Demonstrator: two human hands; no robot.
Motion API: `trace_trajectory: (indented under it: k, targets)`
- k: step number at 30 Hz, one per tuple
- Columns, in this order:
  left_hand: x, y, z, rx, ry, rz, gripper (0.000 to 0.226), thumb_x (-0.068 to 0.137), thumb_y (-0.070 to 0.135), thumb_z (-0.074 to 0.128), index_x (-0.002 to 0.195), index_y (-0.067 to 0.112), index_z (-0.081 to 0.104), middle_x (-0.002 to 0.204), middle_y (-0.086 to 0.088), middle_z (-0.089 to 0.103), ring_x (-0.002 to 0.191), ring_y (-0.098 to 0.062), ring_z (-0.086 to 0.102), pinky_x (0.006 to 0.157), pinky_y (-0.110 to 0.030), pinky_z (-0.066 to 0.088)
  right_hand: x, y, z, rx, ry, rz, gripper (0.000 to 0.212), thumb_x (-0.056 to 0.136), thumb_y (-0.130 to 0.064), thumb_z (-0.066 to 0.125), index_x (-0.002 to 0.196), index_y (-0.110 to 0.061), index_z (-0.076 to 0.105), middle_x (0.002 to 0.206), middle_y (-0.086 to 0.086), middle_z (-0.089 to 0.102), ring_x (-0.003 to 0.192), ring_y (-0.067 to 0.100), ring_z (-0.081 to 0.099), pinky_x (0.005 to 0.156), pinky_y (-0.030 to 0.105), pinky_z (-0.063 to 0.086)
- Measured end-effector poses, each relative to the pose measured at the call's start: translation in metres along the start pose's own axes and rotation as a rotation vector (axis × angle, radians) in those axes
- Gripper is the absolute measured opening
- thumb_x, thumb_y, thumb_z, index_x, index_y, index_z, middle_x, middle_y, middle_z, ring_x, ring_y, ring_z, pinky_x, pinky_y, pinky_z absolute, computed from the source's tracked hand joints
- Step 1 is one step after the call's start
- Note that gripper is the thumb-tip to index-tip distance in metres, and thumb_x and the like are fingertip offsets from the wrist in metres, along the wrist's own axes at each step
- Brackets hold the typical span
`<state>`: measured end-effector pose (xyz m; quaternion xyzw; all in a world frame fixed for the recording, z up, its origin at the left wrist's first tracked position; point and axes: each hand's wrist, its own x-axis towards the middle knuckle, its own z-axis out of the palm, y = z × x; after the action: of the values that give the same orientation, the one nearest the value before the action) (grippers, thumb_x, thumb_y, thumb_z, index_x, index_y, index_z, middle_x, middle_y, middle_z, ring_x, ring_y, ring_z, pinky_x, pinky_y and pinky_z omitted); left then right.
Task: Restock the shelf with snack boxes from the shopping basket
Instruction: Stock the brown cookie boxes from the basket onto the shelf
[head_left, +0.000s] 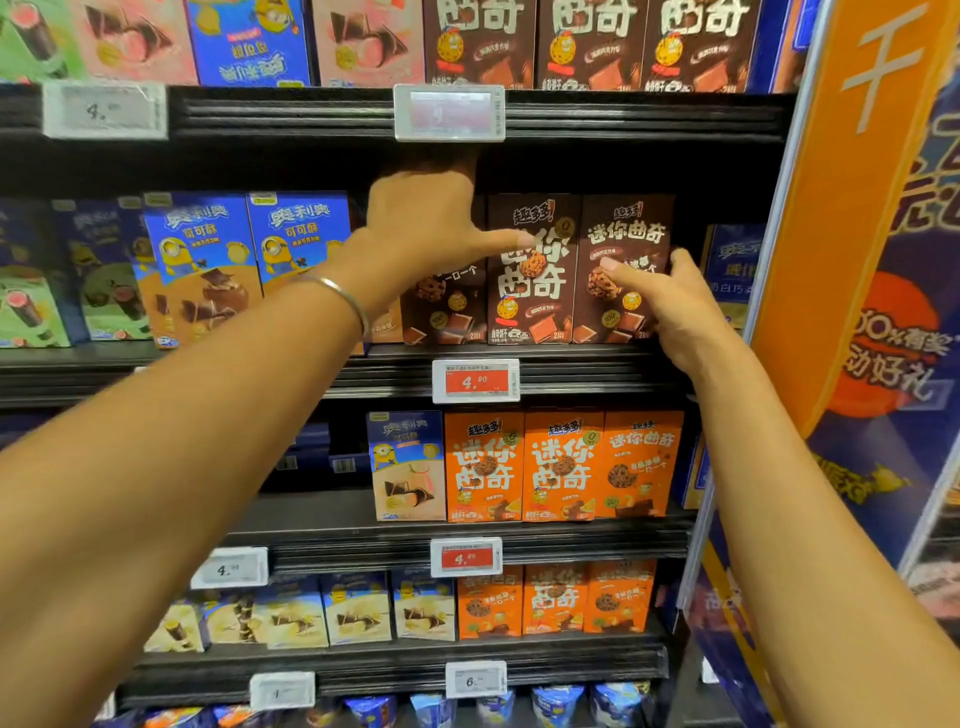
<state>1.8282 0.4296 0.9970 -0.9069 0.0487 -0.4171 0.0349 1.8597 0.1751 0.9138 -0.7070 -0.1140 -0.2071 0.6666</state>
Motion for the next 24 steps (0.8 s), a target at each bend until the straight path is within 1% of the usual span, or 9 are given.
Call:
trace_trajectory:
  k: [2,4,6,7,9,12,15,18,24]
  targets:
    - [-0.018,0.006,0.007,-0.070,0.098,-0.049,0.087,0.076,0.092,0.053,0.108,0.011,0.056,0.092,-0.009,0.065,0.094,-0.037,0.060,0.073,-0.042,0.042,-0.003,-0.002,0.002,-0.012,0.004,-0.006,0.096,0.059,-0.056,0.088,0.137,-0.018,0.047,0.128,-0.002,0.067,0.118,0.020,0.065,0.104,0.049,0.051]
    - [-0.038,0.017,0.017,-0.144,0.154,-0.114,0.079,0.084,0.073,0.067,0.126,0.008,0.052,0.128,-0.023,0.059,0.127,-0.044,0.049,0.097,-0.048,0.045,-0.004,-0.003,0.004,-0.007,0.012,-0.012,0.089,0.065,-0.053,0.088,0.136,-0.018,0.048,0.127,-0.002,0.067,0.117,0.019,0.065,0.104,0.049,0.052]
    - [-0.058,0.029,0.027,-0.303,0.158,-0.229,0.090,0.088,0.057,0.074,0.151,0.007,0.034,0.159,-0.031,0.028,0.152,-0.048,0.020,0.119,-0.053,0.031,-0.004,-0.002,0.006,-0.006,0.032,-0.010,0.078,0.072,-0.048,0.087,0.133,-0.019,0.049,0.124,-0.003,0.067,0.115,0.018,0.066,0.103,0.048,0.053]
    - [-0.067,0.034,0.032,-0.387,0.144,-0.301,0.099,0.088,0.052,0.077,0.159,0.008,0.022,0.166,-0.032,0.012,0.156,-0.048,0.007,0.123,-0.056,0.024,-0.004,-0.002,0.007,-0.007,0.044,-0.004,0.076,0.073,-0.047,0.087,0.133,-0.019,0.050,0.123,-0.004,0.067,0.115,0.017,0.065,0.103,0.047,0.053]
    - [-0.080,0.041,0.043,-0.482,0.140,-0.439,0.117,0.086,0.048,0.081,0.165,0.009,0.003,0.168,-0.030,-0.001,0.156,-0.047,0.001,0.123,-0.058,0.024,-0.004,-0.002,0.008,-0.006,0.058,0.004,0.072,0.075,-0.047,0.087,0.131,-0.020,0.050,0.123,-0.004,0.066,0.115,0.016,0.064,0.104,0.045,0.052]
    - [-0.090,0.047,0.051,-0.495,0.194,-0.548,0.135,0.079,0.051,0.086,0.165,0.006,-0.009,0.164,-0.027,0.009,0.149,-0.042,0.018,0.117,-0.052,0.033,-0.005,-0.001,0.009,-0.005,0.057,-0.004,0.065,0.077,-0.043,0.086,0.127,-0.022,0.051,0.120,-0.006,0.067,0.111,0.011,0.065,0.099,0.038,0.055]
    - [-0.090,0.048,0.053,-0.476,0.205,-0.605,0.135,0.078,0.053,0.086,0.164,0.003,-0.005,0.159,-0.022,0.021,0.142,-0.039,0.027,0.113,-0.046,0.036,-0.006,0.001,0.009,-0.023,0.052,-0.020,0.063,0.080,-0.035,0.085,0.129,-0.018,0.050,0.121,-0.004,0.066,0.109,0.009,0.065,0.085,0.025,0.054]
    - [-0.086,0.048,0.053,-0.477,0.179,-0.633,0.128,0.078,0.050,0.087,0.164,0.004,0.004,0.155,-0.020,0.025,0.141,-0.037,0.029,0.114,-0.045,0.037,-0.006,0.002,0.010,-0.038,0.056,-0.022,0.060,0.083,-0.029,0.083,0.130,-0.015,0.048,0.123,-0.001,0.065,0.110,0.010,0.065,0.078,0.020,0.052]
    - [-0.081,0.044,0.054,-0.471,0.164,-0.643,0.119,0.075,0.051,0.089,0.160,0.008,0.018,0.149,-0.016,0.030,0.138,-0.034,0.031,0.110,-0.041,0.041,-0.004,0.004,0.008,-0.067,0.062,-0.025,0.059,0.084,-0.030,0.083,0.130,-0.015,0.048,0.124,-0.001,0.063,0.111,0.012,0.063,0.081,0.022,0.051]
